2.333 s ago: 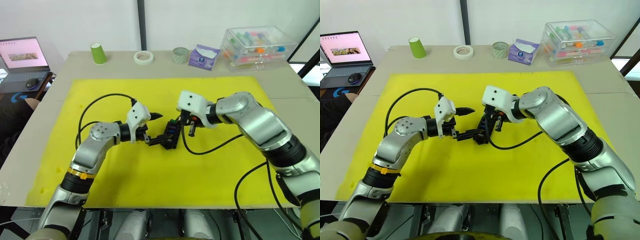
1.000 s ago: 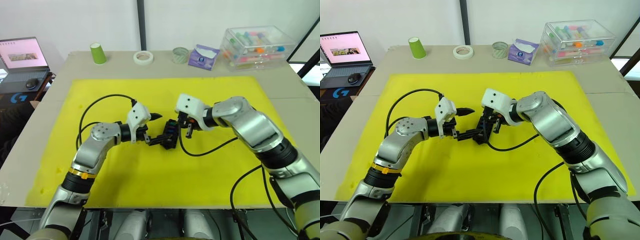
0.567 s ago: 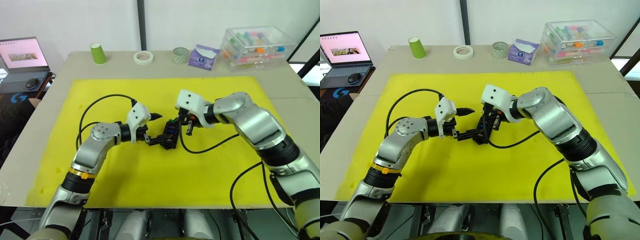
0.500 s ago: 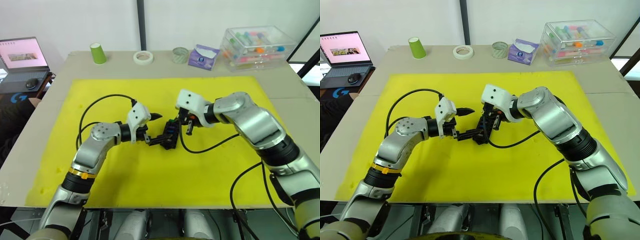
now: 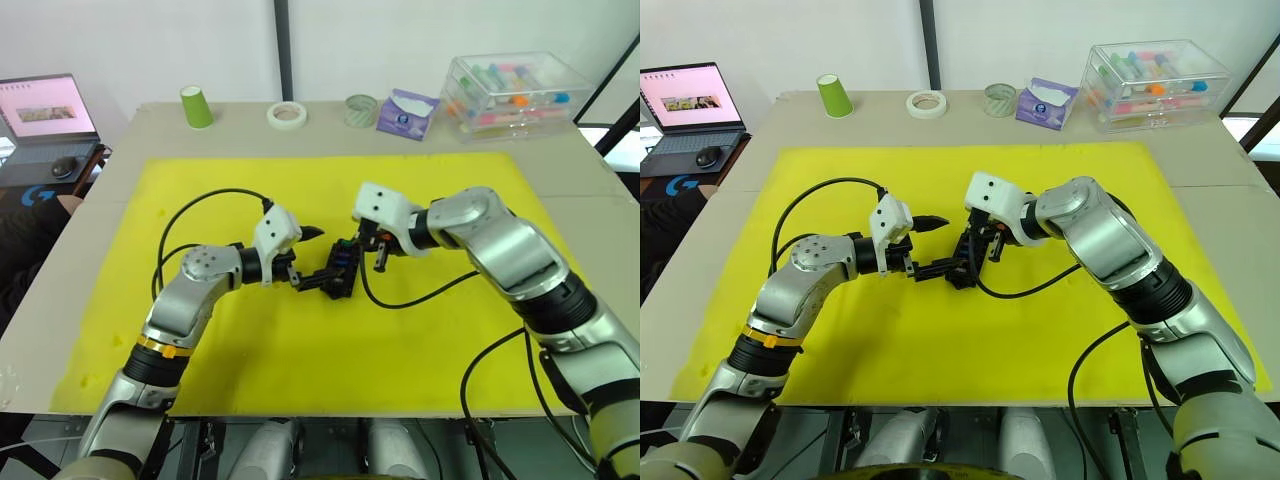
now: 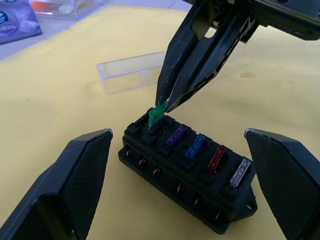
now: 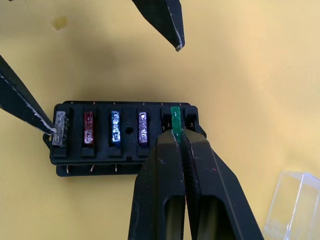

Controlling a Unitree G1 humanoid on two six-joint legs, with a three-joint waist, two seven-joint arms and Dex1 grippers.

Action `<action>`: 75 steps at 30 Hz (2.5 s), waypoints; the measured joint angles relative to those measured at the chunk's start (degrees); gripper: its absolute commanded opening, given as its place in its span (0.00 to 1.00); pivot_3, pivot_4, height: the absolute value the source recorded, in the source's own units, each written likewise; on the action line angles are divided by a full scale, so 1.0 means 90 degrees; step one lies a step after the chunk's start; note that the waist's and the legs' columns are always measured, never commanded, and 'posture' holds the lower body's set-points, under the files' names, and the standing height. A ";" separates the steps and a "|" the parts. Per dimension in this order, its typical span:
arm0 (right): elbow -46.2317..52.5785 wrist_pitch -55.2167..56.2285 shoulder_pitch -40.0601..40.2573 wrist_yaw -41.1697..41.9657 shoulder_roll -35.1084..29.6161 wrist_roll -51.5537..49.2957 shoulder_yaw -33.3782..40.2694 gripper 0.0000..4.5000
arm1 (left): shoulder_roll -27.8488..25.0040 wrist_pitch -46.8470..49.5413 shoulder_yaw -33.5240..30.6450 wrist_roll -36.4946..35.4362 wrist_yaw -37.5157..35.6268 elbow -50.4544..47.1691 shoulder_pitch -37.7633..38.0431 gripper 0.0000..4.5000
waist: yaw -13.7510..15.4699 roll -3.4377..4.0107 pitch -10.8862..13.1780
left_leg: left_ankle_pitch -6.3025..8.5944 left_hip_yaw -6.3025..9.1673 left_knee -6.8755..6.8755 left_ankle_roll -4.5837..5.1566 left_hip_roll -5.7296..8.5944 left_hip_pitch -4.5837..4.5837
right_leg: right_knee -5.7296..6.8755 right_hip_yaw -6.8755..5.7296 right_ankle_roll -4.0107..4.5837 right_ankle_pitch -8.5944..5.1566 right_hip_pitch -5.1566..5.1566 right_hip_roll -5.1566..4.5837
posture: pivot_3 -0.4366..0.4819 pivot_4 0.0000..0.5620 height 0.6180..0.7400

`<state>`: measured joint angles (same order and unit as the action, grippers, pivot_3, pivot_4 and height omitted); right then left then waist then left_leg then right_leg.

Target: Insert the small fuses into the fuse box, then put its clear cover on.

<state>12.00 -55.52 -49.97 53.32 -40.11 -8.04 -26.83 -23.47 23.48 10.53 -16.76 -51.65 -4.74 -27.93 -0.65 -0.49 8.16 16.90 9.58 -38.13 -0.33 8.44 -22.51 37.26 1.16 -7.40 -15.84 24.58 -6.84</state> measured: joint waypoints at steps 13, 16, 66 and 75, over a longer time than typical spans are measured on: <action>-0.0002 0.0000 0.0021 0.0029 0.0027 0.0000 0.0000 0.00 | -0.0006 0.0092 0.0000 0.0000 0.0012 -0.0015 0.0011 0.99 | -0.0001 0.0000 0.0000 | 0.0000 0.0000 0.0000 0.0000 0.0000 0.0000 | 0.0000 0.0000 0.0000 0.0000 0.0000 0.0000 | 0.48 0.27 1.00; -0.0002 0.0000 0.0021 0.0037 0.0028 0.0002 0.0000 0.00 | -0.0006 0.0094 0.0000 0.0000 0.0022 -0.0014 0.0011 0.99 | -0.0001 0.0000 0.0000 | 0.0000 0.0000 0.0000 0.0000 0.0000 0.0000 | 0.0000 0.0000 0.0000 0.0000 0.0000 0.0000 | 0.48 0.27 1.00; -0.0194 0.0708 0.0046 0.0363 0.0096 -0.0129 0.0725 0.49 | -0.0013 0.0093 0.0119 0.0056 -0.0106 0.0000 0.0011 1.00 | 0.0000 -0.0001 -0.0001 | 0.0000 0.0001 -0.0002 0.0000 0.0000 0.0000 | 0.0000 -0.0001 0.0000 0.0000 -0.0001 0.0000 | 0.48 0.27 1.00; 0.0071 0.0717 0.0526 0.0138 0.0338 -0.0251 0.0801 0.01 | -0.0005 0.0090 0.0126 0.0056 -0.0129 0.0000 -0.0015 1.00 | -0.0002 -0.0002 -0.0001 | 0.0000 0.0001 -0.0003 0.0000 0.0000 0.0000 | 0.0001 -0.0001 0.0000 0.0000 -0.0002 0.0000 | 0.48 0.27 1.00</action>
<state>12.64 -49.07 -45.24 54.57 -37.06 -10.30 -19.63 -23.52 24.29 11.66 -16.26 -52.80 -4.74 -28.07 -0.66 -0.50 8.15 16.90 9.59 -38.15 -0.33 8.44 -22.51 37.27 1.15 -7.41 -15.84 24.56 -6.84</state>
